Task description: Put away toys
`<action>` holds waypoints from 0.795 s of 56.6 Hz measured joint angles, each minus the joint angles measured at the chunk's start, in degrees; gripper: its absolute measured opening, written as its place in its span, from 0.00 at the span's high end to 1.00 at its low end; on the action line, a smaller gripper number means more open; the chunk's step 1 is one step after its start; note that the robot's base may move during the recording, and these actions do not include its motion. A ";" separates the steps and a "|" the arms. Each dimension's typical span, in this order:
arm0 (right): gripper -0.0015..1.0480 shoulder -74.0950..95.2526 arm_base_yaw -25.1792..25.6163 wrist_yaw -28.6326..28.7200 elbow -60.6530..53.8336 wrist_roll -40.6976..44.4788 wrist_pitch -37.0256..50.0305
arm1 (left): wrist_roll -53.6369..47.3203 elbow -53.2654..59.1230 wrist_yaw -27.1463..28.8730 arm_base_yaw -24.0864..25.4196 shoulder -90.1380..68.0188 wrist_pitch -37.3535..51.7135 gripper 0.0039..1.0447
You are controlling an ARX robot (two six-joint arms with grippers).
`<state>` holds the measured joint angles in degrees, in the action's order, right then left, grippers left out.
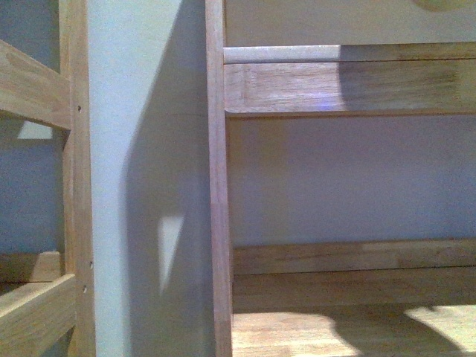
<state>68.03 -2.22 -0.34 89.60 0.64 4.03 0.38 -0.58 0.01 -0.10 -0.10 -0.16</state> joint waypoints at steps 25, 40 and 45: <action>0.91 22.69 -6.23 -0.13 22.88 -6.05 -2.27 | 0.00 0.00 0.00 0.00 0.00 0.00 0.06; 0.91 36.17 -11.67 -2.56 36.35 -9.75 -6.49 | 0.00 0.00 0.00 0.00 0.00 0.00 0.06; 0.91 39.28 -12.94 -3.10 41.13 -10.64 -8.31 | 0.00 0.00 0.00 0.00 0.00 0.00 0.06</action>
<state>107.31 -15.16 -3.44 130.74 -10.00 -4.27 0.38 -0.58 0.01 -0.10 -0.10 -0.16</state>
